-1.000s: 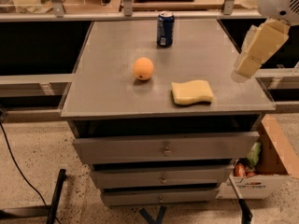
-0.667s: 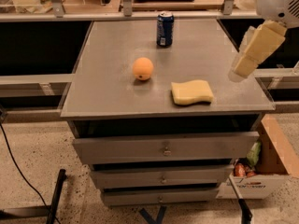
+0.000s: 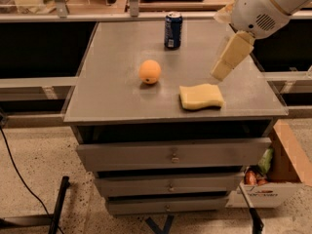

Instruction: Pick orange

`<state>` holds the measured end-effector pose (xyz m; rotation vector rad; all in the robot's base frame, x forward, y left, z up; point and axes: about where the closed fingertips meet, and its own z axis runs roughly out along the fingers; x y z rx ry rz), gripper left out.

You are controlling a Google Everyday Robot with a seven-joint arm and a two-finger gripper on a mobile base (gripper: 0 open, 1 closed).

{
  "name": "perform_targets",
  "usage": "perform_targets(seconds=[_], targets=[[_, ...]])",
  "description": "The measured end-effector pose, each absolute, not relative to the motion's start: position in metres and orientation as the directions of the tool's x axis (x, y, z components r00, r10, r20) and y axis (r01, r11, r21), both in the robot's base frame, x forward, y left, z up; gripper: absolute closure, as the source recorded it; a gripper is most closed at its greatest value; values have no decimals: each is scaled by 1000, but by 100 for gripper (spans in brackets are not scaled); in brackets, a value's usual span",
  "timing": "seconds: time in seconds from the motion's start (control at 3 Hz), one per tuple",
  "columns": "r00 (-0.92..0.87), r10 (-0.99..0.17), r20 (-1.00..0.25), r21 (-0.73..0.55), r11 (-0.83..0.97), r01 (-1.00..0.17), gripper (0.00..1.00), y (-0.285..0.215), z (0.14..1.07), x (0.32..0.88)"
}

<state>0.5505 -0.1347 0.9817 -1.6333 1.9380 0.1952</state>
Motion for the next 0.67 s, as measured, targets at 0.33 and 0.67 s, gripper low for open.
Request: perform_targets(seconds=[0.33,0.67], targets=[[-56,-828,-558,-235,222,-946,0,-114,965,575],[-55,-802,-595,-221,229,-948,0,-99,946,600]])
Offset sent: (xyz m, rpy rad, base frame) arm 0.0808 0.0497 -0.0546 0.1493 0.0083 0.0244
